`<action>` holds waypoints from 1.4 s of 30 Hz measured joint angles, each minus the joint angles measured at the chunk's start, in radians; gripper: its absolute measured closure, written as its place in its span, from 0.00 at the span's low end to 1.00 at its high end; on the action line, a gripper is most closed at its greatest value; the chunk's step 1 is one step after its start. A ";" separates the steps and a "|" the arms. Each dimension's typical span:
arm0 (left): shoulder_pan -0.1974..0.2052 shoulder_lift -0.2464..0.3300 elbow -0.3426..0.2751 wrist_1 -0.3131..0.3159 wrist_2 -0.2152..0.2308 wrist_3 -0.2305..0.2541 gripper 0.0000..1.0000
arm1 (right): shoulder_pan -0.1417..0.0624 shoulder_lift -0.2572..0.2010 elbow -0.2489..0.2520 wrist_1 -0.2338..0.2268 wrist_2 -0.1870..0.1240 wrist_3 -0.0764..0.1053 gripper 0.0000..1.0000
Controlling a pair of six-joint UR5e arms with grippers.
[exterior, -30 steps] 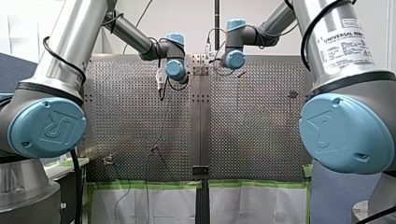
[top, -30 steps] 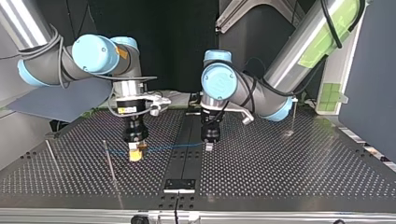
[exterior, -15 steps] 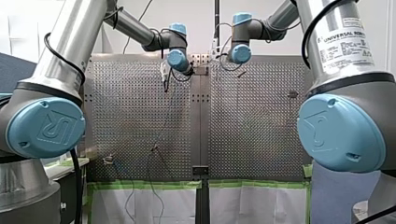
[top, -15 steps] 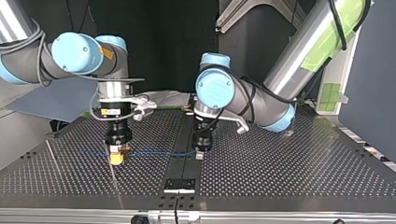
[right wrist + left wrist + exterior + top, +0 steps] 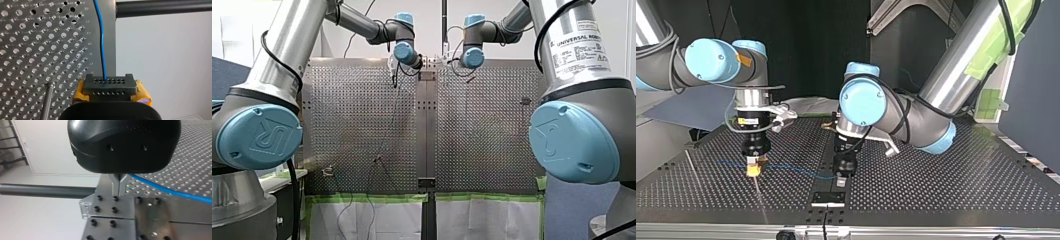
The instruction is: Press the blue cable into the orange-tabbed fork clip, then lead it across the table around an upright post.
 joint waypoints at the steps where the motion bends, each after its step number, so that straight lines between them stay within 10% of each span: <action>1: 0.000 -0.001 0.006 -0.001 0.001 -0.002 1.00 | -0.001 0.000 0.000 0.001 0.000 0.000 1.00; 20: -0.049 -0.099 0.168 -0.088 -0.012 -0.017 1.00 | -0.046 0.001 -0.029 0.050 0.000 -0.002 1.00; 42: -0.090 -0.184 0.259 -0.087 -0.016 -0.029 1.00 | -0.201 0.005 -0.093 0.133 0.001 -0.003 1.00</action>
